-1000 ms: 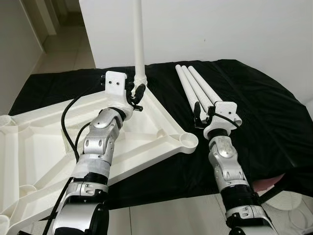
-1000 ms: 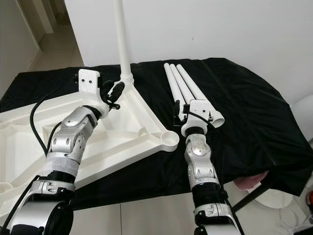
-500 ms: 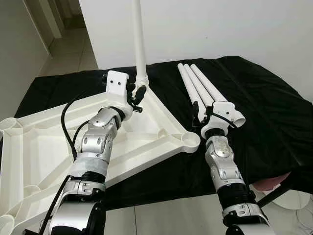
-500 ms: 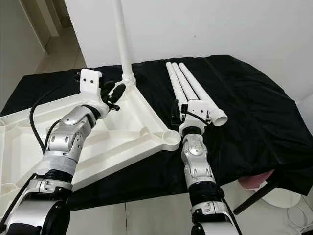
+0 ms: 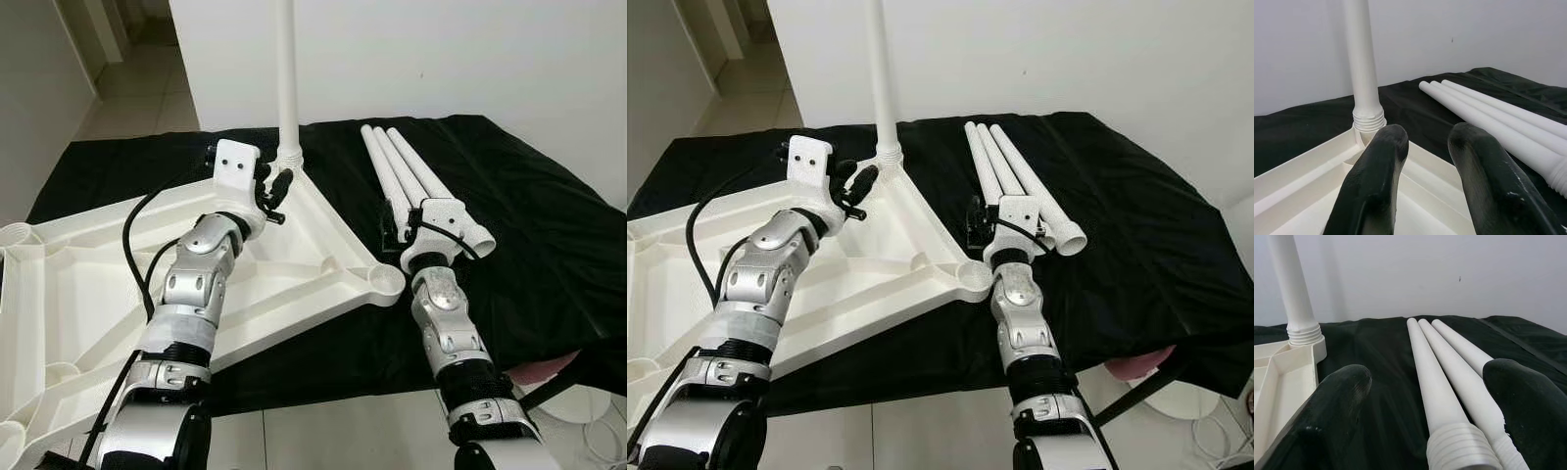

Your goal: Building children table

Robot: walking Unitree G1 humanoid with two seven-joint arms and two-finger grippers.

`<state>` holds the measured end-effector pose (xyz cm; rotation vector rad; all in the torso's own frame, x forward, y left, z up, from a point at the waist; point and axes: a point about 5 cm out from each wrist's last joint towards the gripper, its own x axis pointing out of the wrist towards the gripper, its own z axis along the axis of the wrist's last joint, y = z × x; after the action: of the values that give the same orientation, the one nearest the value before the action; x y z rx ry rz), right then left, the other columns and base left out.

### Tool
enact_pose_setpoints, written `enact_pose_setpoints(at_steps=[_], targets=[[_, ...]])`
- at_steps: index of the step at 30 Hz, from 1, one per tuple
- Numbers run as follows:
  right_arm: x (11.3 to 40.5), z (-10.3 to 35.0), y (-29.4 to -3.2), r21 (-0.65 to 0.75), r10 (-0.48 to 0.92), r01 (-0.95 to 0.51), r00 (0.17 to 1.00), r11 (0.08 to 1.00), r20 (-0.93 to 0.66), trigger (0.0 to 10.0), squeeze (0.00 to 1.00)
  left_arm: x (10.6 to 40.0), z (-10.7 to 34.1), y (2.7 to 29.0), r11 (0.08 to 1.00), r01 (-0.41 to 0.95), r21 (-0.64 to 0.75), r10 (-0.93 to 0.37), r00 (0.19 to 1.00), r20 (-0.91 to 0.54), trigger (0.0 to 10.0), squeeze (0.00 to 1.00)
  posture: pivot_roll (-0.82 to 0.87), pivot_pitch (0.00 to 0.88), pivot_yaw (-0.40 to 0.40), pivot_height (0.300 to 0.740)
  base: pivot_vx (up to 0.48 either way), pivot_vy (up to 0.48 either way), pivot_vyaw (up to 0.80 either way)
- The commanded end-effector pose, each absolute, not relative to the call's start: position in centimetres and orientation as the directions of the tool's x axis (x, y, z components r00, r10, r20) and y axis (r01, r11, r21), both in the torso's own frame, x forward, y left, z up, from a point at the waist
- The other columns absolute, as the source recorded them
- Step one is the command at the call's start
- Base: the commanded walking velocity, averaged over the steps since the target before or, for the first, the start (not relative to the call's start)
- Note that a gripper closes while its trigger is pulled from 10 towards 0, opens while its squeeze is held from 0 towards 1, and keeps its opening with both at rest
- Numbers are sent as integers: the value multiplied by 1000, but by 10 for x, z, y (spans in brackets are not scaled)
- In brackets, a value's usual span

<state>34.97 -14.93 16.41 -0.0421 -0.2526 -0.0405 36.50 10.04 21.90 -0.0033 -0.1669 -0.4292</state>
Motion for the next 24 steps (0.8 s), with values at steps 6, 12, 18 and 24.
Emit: enact_pose_setpoints(at_steps=[6, 12, 18, 24], targets=[[355, 161, -156, -53, -43, 56, 975, 997, 218, 10000, 0, 364, 219, 97, 926, 373, 53, -377, 911, 170, 10000, 0, -59, 0, -10, 740, 0, 0, 0], [364, 158, -168, -66, -75, 86, 984, 994, 159, 10000, 0, 360, 221, 87, 908, 415, 52, -417, 890, 186, 10000, 0, -60, 0, -15, 740, 0, 0, 0], [373, 161, -180, -32, -102, 106, 988, 994, 114, 10000, 0, 353, 221, 81, 884, 463, 72, -468, 865, 183, 10000, 0, -56, 0, -27, 740, 0, 0, 0], [381, 164, -183, 13, -75, 74, 995, 997, 62, 10000, 0, 346, 220, 78, 872, 479, 97, -489, 855, 175, 10000, 0, -41, 0, -35, 740, 0, 0, 0]])
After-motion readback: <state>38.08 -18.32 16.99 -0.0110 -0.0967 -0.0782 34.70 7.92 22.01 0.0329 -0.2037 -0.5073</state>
